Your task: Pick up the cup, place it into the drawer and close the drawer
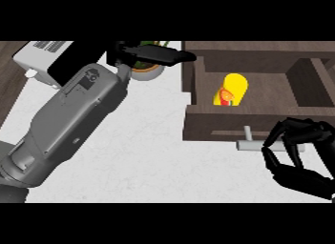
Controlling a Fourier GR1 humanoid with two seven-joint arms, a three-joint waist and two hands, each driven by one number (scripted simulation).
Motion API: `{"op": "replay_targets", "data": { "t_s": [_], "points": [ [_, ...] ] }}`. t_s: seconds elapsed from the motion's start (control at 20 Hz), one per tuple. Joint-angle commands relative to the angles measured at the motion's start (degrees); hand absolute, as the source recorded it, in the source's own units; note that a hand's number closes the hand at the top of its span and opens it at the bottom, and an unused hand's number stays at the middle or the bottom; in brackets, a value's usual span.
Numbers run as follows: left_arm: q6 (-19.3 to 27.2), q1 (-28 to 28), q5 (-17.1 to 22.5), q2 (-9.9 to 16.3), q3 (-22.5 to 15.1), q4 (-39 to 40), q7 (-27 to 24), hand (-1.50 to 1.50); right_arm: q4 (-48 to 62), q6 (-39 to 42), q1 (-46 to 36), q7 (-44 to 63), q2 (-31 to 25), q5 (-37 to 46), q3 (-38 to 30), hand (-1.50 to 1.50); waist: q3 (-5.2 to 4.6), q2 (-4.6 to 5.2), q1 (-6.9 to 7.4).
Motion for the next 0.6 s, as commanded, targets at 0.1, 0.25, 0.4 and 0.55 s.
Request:
{"op": "replay_targets", "data": {
  "t_s": [0.1, 0.25, 0.4, 0.55],
  "points": [
    [-2.7, 8.7, 1.3, 7.5, 3.2, -11.1, 2.9, -1.50, 8.3, -5.3, -1.2, -7.5, 0.8, 13.6, 5.8, 1.50, 0.04, 0.15, 0.45],
    [-3.7, 13.1, 1.5, 8.9, 2.8, -14.6, 2.7, -1.50, 14.3, -6.8, -5.9, -6.4, -0.5, 21.2, 9.8, 1.50, 0.02, 0.18, 1.55],
    [-5.4, 19.0, 1.8, 11.4, 4.3, -17.0, 0.4, -1.50, 18.6, -9.3, -7.0, -6.4, -0.9, 28.2, 13.2, 1.50, 0.00, 0.25, 1.47],
    [-9.0, 20.1, 2.2, 13.9, 6.3, -16.7, -0.1, -1.50, 28.0, -11.8, -14.5, -6.0, 0.2, 33.9, 14.9, 1.50, 0.01, 0.63, 1.23]
  ]
}}
